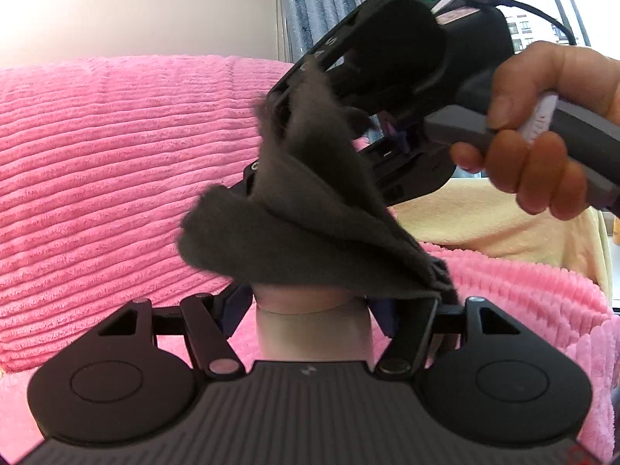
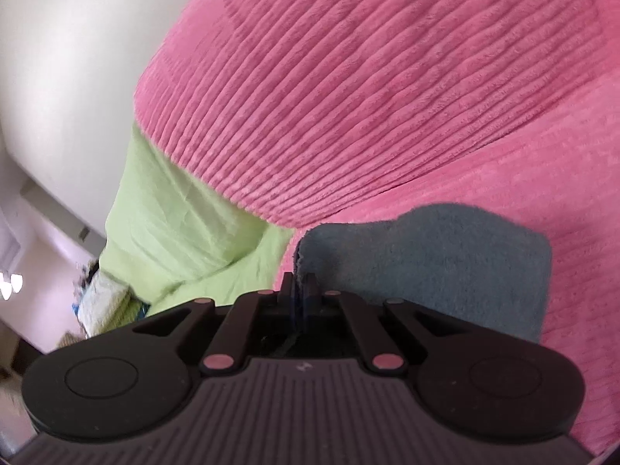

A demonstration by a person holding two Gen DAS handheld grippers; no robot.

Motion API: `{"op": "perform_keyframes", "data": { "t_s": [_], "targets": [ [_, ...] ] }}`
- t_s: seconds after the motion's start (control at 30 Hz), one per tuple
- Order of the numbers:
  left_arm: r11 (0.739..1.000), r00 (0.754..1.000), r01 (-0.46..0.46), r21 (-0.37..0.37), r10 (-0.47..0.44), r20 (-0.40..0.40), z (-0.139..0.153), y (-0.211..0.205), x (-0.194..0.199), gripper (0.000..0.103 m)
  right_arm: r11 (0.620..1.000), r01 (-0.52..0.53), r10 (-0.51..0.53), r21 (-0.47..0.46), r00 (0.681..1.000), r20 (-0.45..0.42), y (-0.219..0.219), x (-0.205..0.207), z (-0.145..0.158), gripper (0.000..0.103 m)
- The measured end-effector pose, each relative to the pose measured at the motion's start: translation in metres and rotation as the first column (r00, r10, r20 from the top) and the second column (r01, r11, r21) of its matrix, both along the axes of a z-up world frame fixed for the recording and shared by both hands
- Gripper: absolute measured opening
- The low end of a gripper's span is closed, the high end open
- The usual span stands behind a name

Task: Clean container
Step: 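Wipe the bottle lid with the cloth in the right gripper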

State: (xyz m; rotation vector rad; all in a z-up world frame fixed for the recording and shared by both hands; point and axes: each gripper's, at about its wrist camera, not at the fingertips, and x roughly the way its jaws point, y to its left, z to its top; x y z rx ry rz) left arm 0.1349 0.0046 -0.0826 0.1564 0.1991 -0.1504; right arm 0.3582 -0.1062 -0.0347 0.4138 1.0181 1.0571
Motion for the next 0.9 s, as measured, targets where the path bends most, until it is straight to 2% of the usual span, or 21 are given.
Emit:
{"op": "perform_keyframes", "data": {
  "t_s": [0.13,0.4,0.43,0.5,0.53,0.57,0.7,0.77,0.9],
  "targets": [
    [1.000,1.000,0.008,0.003,-0.008,0.004,0.000,-0.001,0.002,0.065,0.994,0.104,-0.102,0.034,0.992,-0.078,-0.010,0.010,-0.008,0.000],
    [1.000,1.000,0.023,0.004,-0.023,0.012,0.000,-0.006,-0.003,0.065,0.943,0.333,-0.333,-0.020,0.936,-0.113,-0.060,0.012,-0.025,0.004],
    [1.000,1.000,0.018,-0.001,-0.018,0.010,0.002,0.002,0.013,0.065,0.937,0.349,-0.345,0.017,0.932,-0.111,-0.069,0.006,-0.023,0.004],
    [1.000,1.000,0.012,-0.018,-0.012,0.006,0.003,0.005,0.013,0.065,0.921,0.376,-0.366,0.096,0.924,-0.109,-0.088,-0.006,-0.020,0.004],
    [1.000,1.000,0.011,-0.023,-0.011,0.005,0.003,0.006,0.012,0.065,0.919,0.372,-0.362,0.131,0.927,-0.095,-0.092,-0.013,-0.015,0.004],
    [1.000,1.000,0.010,-0.028,-0.010,0.002,0.001,0.012,0.028,0.065,0.921,0.354,-0.348,0.161,0.935,-0.065,-0.094,-0.023,-0.008,0.004],
    [1.000,1.000,0.009,-0.019,-0.008,0.006,0.001,0.010,0.024,0.065,0.933,0.254,-0.277,0.254,0.959,0.057,-0.096,-0.052,0.023,0.004],
    [1.000,1.000,0.005,-0.016,-0.005,0.008,0.003,0.009,0.025,0.065,0.960,0.178,-0.210,0.214,0.968,0.139,-0.087,-0.062,0.042,0.003],
    [1.000,1.000,0.007,-0.004,-0.007,0.010,0.002,0.006,0.022,0.065,0.999,0.045,-0.048,0.016,0.965,0.257,-0.051,-0.073,0.059,0.003]
  ]
}}
